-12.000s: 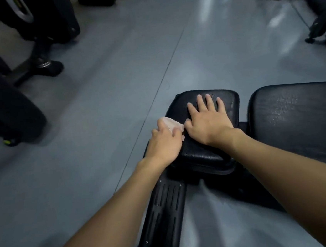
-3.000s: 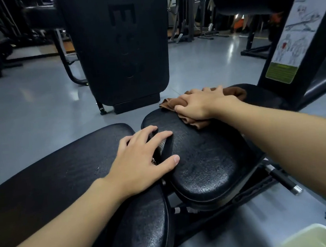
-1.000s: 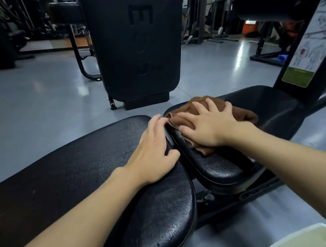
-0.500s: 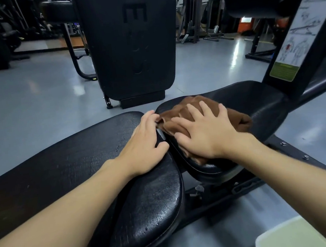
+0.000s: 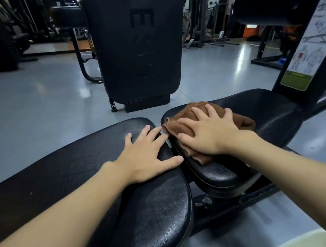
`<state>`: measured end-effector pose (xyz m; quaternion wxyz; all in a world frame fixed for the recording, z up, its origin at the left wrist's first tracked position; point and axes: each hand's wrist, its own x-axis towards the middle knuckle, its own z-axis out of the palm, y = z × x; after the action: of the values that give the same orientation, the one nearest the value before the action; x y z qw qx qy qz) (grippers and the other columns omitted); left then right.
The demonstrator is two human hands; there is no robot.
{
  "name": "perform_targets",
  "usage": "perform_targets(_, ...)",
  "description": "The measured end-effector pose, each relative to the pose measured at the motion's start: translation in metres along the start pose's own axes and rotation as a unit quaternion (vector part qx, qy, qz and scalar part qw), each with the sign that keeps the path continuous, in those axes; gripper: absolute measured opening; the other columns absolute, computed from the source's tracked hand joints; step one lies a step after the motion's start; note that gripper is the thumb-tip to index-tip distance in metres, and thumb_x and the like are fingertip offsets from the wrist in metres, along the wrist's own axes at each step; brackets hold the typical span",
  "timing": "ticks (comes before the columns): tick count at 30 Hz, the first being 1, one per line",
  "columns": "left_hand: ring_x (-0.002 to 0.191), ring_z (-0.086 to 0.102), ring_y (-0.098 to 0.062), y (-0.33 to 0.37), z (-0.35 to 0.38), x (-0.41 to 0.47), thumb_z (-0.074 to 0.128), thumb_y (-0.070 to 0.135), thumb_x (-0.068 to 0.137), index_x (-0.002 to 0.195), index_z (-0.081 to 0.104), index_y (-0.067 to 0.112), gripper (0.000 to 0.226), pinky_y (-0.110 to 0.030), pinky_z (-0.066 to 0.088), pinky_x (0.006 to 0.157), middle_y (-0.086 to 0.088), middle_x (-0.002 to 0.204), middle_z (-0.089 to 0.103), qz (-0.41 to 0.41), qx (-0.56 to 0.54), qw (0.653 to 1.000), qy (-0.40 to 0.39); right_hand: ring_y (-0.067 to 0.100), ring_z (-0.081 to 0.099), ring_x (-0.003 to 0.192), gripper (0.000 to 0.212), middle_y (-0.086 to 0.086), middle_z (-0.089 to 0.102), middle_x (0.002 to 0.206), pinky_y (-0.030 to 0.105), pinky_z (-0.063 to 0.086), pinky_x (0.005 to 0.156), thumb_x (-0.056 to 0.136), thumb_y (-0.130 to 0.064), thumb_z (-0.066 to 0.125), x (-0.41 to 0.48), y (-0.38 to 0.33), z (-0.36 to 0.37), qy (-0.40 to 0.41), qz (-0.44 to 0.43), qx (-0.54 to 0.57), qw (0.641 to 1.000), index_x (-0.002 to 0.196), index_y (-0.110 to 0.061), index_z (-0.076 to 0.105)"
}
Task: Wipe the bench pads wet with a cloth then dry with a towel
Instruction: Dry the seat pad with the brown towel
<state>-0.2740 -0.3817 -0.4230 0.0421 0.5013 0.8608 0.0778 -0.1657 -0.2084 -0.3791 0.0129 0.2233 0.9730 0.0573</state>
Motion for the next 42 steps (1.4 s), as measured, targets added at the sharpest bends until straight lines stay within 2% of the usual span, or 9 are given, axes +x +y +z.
perform_targets(5, 0.153, -0.011, -0.011, -0.001, 0.004, 0.002, 0.009, 0.092, 0.066, 0.158, 0.010, 0.038, 0.107, -0.061, -0.001, 0.120, 0.012, 0.167, 0.000, -0.007, 0.003, 1.000, 0.011, 0.041, 0.009, 0.149, 0.062, 0.000, 0.017, 0.165, 0.074, 0.005, 0.108, 0.090, -0.071, 0.021, 0.074, -0.013, -0.004, -0.027, -0.006, 0.003, 1.000, 0.148, -0.052, 0.028)
perform_targets(10, 0.153, -0.009, -0.011, -0.003, 0.001, 0.004, 0.012, 0.093, 0.066, 0.156, 0.007, 0.044, 0.102, -0.063, 0.001, 0.119, 0.014, 0.166, 0.004, -0.010, -0.007, 1.000, 0.005, 0.032, 0.031, 0.141, 0.056, 0.000, 0.035, 0.156, 0.063, 0.020, 0.106, 0.089, -0.060, 0.024, 0.084, 0.009, -0.006, 0.006, -0.016, 0.025, 1.000, 0.140, -0.045, 0.042)
perform_targets(14, 0.154, -0.006, -0.015, 0.006, -0.004, 0.009, 0.018, 0.098, 0.065, 0.153, 0.002, 0.052, 0.100, -0.068, 0.001, 0.117, 0.009, 0.166, 0.008, -0.034, -0.029, 0.999, -0.022, 0.034, 0.039, 0.135, 0.059, 0.005, 0.043, 0.150, 0.061, 0.023, 0.107, 0.089, -0.063, 0.022, 0.075, 0.058, -0.011, 0.012, 0.069, 0.008, 0.998, 0.139, -0.041, 0.042)
perform_targets(17, 0.153, -0.010, -0.020, 0.015, -0.004, 0.013, 0.019, 0.098, 0.065, 0.152, -0.003, 0.052, 0.101, -0.072, -0.001, 0.114, 0.005, 0.167, 0.005, -0.049, -0.020, 0.998, -0.039, 0.039, 0.032, 0.138, 0.061, 0.007, 0.039, 0.153, 0.068, 0.017, 0.108, 0.088, -0.068, 0.022, 0.070, 0.058, -0.011, 0.007, 0.093, 0.001, 0.996, 0.142, -0.044, 0.040)
perform_targets(20, 0.153, -0.012, -0.021, 0.016, -0.004, 0.014, 0.018, 0.098, 0.065, 0.153, -0.005, 0.050, 0.103, -0.073, 0.000, 0.114, 0.005, 0.167, 0.003, -0.053, -0.012, 0.998, -0.037, 0.042, 0.018, 0.145, 0.060, 0.003, 0.027, 0.160, 0.075, 0.007, 0.106, 0.087, -0.069, 0.020, 0.063, 0.018, -0.001, 0.008, 0.020, -0.001, 1.000, 0.144, -0.054, 0.031)
perform_targets(24, 0.153, -0.011, -0.019, 0.013, -0.004, 0.013, 0.016, 0.100, 0.062, 0.154, -0.001, 0.047, 0.108, -0.073, 0.002, 0.114, 0.009, 0.167, 0.003, -0.051, -0.015, 0.998, -0.033, 0.033, 0.009, 0.151, 0.053, -0.005, 0.020, 0.163, 0.071, 0.006, 0.110, 0.094, -0.061, 0.021, 0.055, 0.009, 0.003, 0.017, -0.033, 0.018, 0.999, 0.145, -0.052, 0.033)
perform_targets(29, 0.153, -0.013, -0.017, 0.014, -0.003, 0.012, 0.017, 0.099, 0.063, 0.153, -0.002, 0.050, 0.105, -0.071, -0.001, 0.115, 0.010, 0.167, 0.002, -0.050, -0.020, 0.998, -0.030, 0.029, 0.032, 0.140, 0.057, -0.003, 0.036, 0.156, 0.063, 0.021, 0.109, 0.089, -0.061, 0.020, 0.056, 0.100, -0.013, 0.030, 0.072, 0.020, 0.997, 0.141, -0.050, 0.039)
perform_targets(34, 0.153, -0.015, -0.019, 0.011, 0.001, 0.014, 0.012, 0.101, 0.059, 0.153, -0.005, 0.051, 0.107, -0.071, -0.002, 0.115, 0.009, 0.167, 0.000, -0.051, -0.015, 0.998, -0.029, 0.038, 0.018, 0.147, 0.061, 0.003, 0.027, 0.161, 0.070, 0.010, 0.112, 0.090, -0.064, 0.023, 0.057, 0.127, -0.016, 0.005, 0.179, 0.027, 0.983, 0.146, -0.044, 0.037)
perform_targets(42, 0.153, -0.009, -0.018, 0.016, -0.001, 0.013, 0.017, 0.100, 0.059, 0.154, 0.009, 0.039, 0.113, -0.070, -0.001, 0.116, 0.013, 0.165, 0.008, -0.056, -0.044, 0.997, -0.012, 0.042, -0.003, 0.151, 0.059, 0.005, 0.009, 0.167, 0.076, -0.005, 0.108, 0.094, -0.064, 0.022, 0.007, 0.006, 0.004, 0.023, 0.022, 0.016, 0.999, 0.151, -0.046, 0.026)
